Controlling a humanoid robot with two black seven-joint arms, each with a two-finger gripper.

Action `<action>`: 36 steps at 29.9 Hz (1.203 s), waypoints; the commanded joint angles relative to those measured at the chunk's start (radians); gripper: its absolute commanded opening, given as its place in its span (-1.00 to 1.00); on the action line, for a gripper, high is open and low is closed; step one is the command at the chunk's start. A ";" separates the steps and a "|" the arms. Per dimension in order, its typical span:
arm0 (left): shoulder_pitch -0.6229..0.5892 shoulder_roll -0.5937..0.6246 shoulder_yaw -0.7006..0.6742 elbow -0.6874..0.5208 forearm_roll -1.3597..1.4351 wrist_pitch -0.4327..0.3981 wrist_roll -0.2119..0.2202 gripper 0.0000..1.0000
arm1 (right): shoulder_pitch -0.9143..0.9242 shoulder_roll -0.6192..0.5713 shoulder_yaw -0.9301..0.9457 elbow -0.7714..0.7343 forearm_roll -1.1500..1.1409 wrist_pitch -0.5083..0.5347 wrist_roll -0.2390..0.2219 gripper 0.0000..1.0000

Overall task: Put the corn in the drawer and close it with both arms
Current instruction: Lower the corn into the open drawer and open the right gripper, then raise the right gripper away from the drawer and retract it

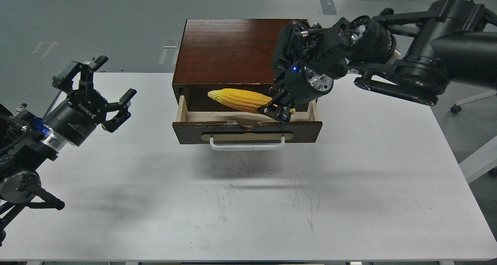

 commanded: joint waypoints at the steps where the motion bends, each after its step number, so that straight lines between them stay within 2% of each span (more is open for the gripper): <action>1: 0.001 -0.002 0.000 0.000 0.001 0.000 0.000 0.98 | 0.000 0.007 0.001 0.000 0.002 -0.003 0.000 0.05; 5: 0.001 0.000 0.000 0.000 -0.001 0.000 0.000 0.98 | 0.004 0.009 0.004 0.001 0.002 -0.005 0.000 0.26; 7: 0.001 -0.002 0.000 0.000 0.001 0.000 0.000 0.98 | 0.009 0.007 0.007 0.003 0.003 -0.006 0.000 0.27; 9: 0.001 -0.002 0.000 0.000 0.001 0.000 0.000 0.98 | 0.018 0.001 0.007 0.006 0.006 -0.012 0.000 0.38; 15: 0.001 -0.003 0.000 0.000 -0.001 0.000 0.000 0.98 | 0.063 -0.042 0.025 0.020 0.046 -0.023 0.000 0.49; 19: 0.001 -0.006 0.000 0.000 -0.001 0.000 0.000 0.98 | 0.109 -0.100 0.039 0.028 0.188 -0.023 0.000 0.56; 25: 0.001 -0.012 0.000 0.000 0.001 0.000 0.000 0.98 | 0.098 -0.279 0.097 0.038 0.533 -0.023 0.000 0.83; 26: 0.001 -0.014 0.000 0.000 0.001 0.000 0.000 0.98 | 0.071 -0.333 0.109 0.054 0.645 -0.021 0.000 0.90; 31: 0.001 -0.034 0.000 0.000 0.001 0.000 0.000 0.98 | -0.145 -0.518 0.243 0.083 1.068 -0.026 0.000 0.91; 33: 0.001 -0.035 0.000 0.000 0.001 0.000 0.000 0.98 | -0.222 -0.549 0.301 0.077 1.152 -0.026 0.000 0.91; 36: 0.001 -0.040 0.002 0.000 0.001 0.000 0.000 0.98 | -0.432 -0.594 0.443 0.069 1.291 -0.028 0.000 0.92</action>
